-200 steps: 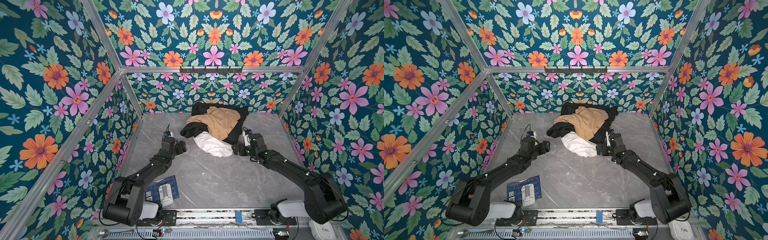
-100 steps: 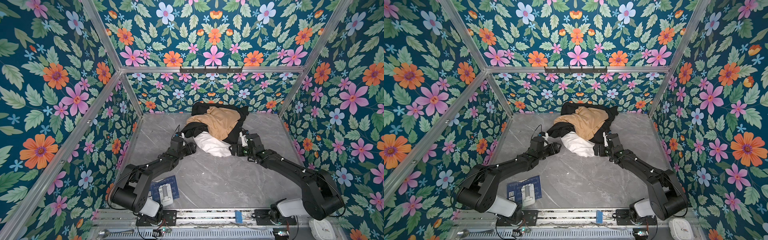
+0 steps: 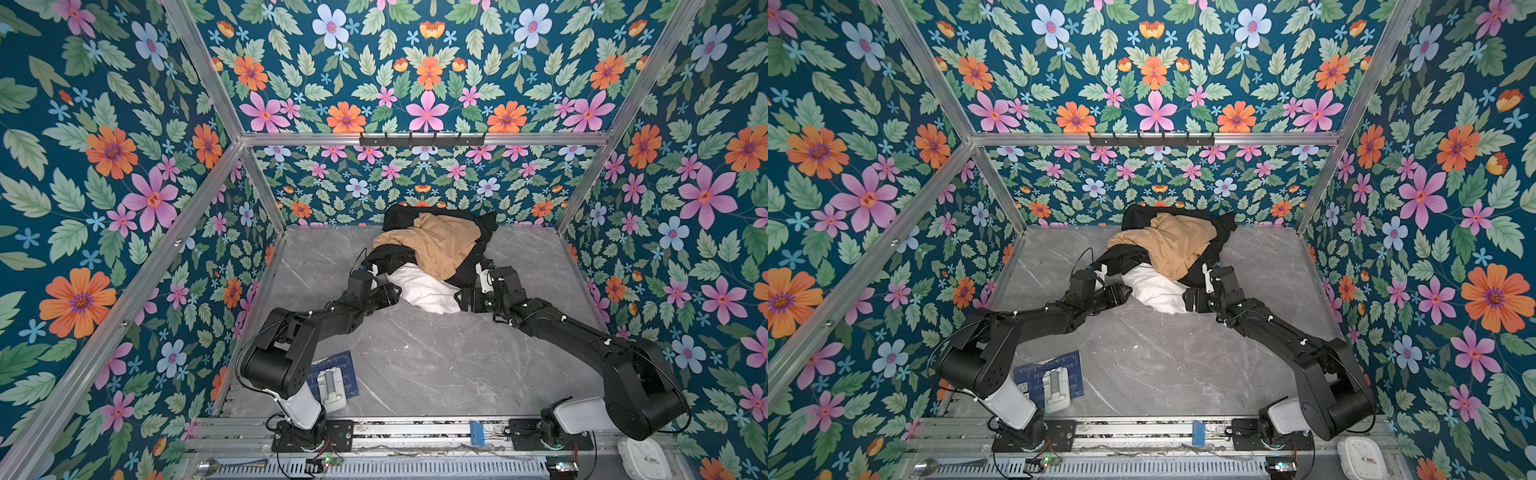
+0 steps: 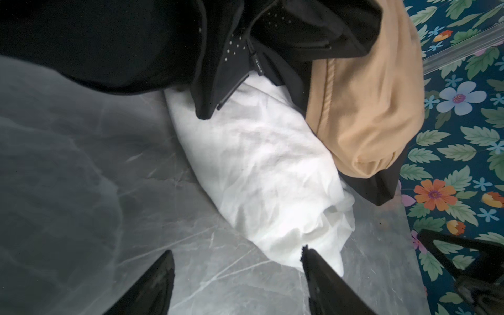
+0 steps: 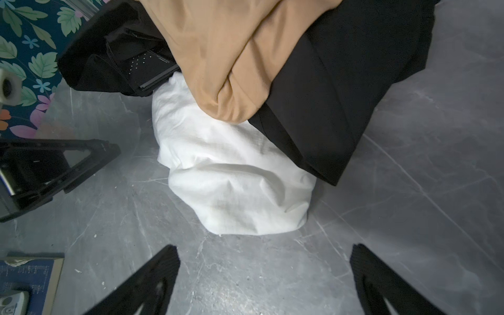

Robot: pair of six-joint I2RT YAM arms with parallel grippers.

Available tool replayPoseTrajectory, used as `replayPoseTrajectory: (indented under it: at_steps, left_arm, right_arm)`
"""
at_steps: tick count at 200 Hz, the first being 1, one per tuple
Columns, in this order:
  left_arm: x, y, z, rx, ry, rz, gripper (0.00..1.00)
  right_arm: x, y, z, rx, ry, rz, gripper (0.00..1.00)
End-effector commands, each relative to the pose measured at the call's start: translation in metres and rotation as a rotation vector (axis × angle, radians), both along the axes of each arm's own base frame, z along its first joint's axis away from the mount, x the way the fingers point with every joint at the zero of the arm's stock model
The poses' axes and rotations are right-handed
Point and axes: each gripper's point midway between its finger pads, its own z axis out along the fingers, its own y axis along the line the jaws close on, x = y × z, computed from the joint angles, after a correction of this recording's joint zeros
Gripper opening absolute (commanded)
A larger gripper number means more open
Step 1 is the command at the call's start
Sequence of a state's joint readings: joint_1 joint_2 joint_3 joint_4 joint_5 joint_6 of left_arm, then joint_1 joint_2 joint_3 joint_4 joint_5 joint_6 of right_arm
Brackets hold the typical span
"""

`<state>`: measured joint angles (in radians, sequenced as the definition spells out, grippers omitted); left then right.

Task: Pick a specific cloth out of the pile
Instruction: 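Reach both grippers toward the white cloth under the pile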

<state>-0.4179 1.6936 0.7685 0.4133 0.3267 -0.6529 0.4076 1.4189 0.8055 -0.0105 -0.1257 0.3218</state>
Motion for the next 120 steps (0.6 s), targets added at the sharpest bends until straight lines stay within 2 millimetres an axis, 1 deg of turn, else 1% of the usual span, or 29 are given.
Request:
replayPoseTrajectory:
  at_steps: [1, 26, 57, 96, 120]
  left_arm:
    - [0.007, -0.01, 0.008, -0.05, -0.026, -0.024, 0.75]
    - [0.012, -0.016, 0.006, -0.078, -0.03, -0.031, 0.75]
    - [0.012, -0.024, 0.002, -0.117, -0.016, -0.068, 0.74]
    - [0.014, -0.025, -0.007, -0.148, 0.018, -0.064, 0.74]
    - [0.015, -0.027, -0.01, -0.162, 0.033, -0.065, 0.74]
  right_arm:
    - [0.002, 0.005, 0.005, 0.009, -0.007, 0.01, 0.99]
    - [0.002, 0.01, 0.007, 0.007, -0.011, 0.021, 0.99]
    - [-0.002, 0.013, 0.007, 0.001, -0.012, 0.028, 0.99]
    - [-0.004, 0.011, 0.003, -0.017, -0.012, 0.02, 0.99]
    - [-0.003, 0.013, 0.002, -0.021, -0.012, 0.025, 0.99]
